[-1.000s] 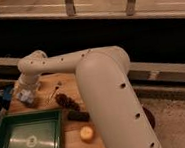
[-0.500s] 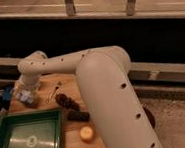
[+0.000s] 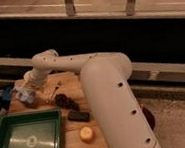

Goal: Place towel in table surface

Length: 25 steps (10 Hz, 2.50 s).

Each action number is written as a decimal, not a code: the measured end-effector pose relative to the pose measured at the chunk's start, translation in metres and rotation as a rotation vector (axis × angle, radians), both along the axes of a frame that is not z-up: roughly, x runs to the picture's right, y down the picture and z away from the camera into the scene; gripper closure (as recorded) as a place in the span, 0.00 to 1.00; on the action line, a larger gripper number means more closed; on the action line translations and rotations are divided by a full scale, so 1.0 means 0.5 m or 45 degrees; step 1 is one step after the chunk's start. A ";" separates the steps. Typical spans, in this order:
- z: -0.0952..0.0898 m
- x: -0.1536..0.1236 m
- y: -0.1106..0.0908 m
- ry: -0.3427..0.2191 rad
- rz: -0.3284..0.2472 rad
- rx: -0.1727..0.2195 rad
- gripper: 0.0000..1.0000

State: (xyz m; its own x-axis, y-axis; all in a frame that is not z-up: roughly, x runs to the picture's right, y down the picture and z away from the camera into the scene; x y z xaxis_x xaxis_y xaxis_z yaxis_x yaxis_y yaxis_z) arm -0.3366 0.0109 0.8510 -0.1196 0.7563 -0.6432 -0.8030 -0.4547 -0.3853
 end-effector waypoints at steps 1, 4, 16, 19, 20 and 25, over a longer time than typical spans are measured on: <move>0.014 -0.010 0.006 -0.021 0.008 -0.014 0.35; 0.030 -0.048 0.039 -0.075 0.007 -0.060 0.35; -0.022 -0.094 0.015 -0.138 -0.016 0.014 1.00; -0.062 -0.069 -0.049 -0.138 0.060 0.095 1.00; -0.082 -0.054 -0.086 -0.126 0.104 0.138 1.00; -0.086 0.080 -0.132 0.020 0.269 0.188 1.00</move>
State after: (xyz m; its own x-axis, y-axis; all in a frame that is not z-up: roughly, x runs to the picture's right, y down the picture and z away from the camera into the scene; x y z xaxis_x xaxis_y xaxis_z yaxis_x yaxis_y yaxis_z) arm -0.2968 -0.0550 0.8079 -0.2942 0.7992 -0.5241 -0.7028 -0.5526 -0.4480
